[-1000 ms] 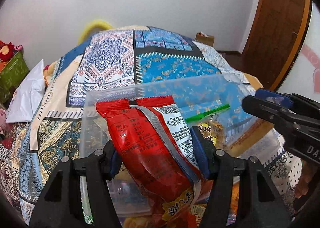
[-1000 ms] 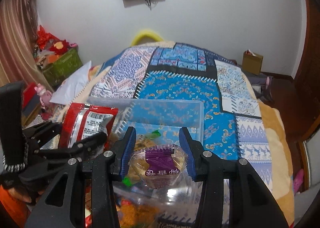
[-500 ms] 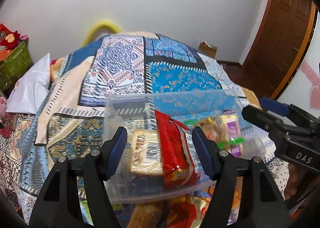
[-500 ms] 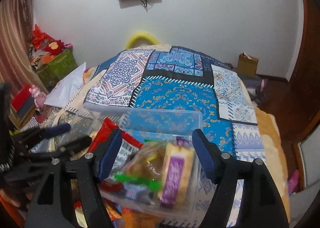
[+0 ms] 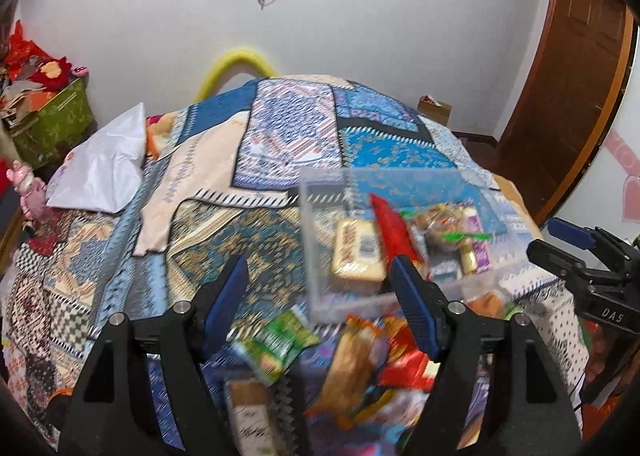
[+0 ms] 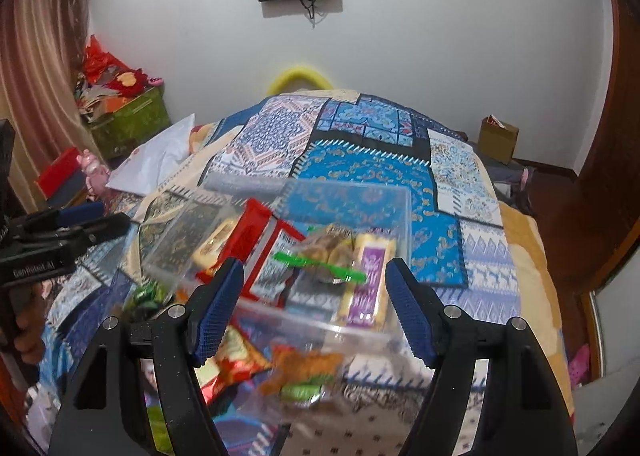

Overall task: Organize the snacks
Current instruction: 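Lower the red chip bag and purple-wrapped snack into the clear box, open both tools, then grasp the brown biscuit roll with left tool while right tool grasps orange snack bag, then place the biscuit roll and orange snack bag into the clear box, open both tools, then reach left tool to the green cup while right tool grasps yellow pastry pack, then carry the green cup and yellow pastry pack into the clear box, open both tools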

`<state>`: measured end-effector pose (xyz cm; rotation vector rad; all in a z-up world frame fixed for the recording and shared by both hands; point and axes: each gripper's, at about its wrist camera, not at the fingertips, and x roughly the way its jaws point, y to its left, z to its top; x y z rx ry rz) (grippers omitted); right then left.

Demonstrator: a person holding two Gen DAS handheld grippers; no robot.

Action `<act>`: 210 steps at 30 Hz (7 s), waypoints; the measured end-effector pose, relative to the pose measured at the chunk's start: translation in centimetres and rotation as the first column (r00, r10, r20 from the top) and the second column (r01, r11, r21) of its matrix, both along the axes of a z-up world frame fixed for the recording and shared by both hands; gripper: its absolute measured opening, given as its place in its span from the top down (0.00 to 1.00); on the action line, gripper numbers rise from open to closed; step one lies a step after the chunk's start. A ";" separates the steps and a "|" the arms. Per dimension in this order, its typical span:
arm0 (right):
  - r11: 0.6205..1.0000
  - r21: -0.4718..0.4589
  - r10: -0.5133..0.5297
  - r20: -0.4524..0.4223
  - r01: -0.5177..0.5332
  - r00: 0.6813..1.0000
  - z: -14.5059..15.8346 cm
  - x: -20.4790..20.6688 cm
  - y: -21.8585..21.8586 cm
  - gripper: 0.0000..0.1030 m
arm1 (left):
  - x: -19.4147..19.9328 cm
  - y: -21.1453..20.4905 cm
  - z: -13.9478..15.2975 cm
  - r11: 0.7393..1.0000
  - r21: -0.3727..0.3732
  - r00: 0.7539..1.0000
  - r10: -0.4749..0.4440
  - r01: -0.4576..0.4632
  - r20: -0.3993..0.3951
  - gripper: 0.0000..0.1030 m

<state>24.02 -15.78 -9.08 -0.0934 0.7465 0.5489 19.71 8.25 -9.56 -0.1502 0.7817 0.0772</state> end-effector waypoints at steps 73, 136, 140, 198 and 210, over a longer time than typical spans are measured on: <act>0.993 0.117 -0.012 -0.087 0.022 0.996 -2.4 -3.8 -3.3 0.48 | -8.7 1.7 -2.4 0.998 -0.032 0.999 0.052 -0.053 -0.015 0.62; 0.995 0.100 0.016 -0.050 -0.010 0.999 1.4 1.7 1.6 0.33 | 2.6 -2.3 1.0 0.999 -0.026 0.999 -0.030 0.031 0.025 0.46; 0.996 0.091 0.022 -0.033 -0.019 0.999 1.7 -0.5 1.1 0.32 | -0.4 -2.5 1.3 0.999 -0.023 0.999 -0.033 0.033 0.022 0.41; 0.999 0.051 0.022 -0.206 -0.011 0.978 -6.8 -11.9 -4.9 0.30 | -8.8 -10.6 -9.6 0.978 -0.102 0.953 -0.199 0.180 -0.229 0.55; 0.996 0.087 0.012 -0.176 0.003 0.984 -5.3 -11.1 -4.8 0.30 | -10.5 -8.9 -7.6 0.982 -0.121 0.974 -0.161 0.143 -0.159 0.57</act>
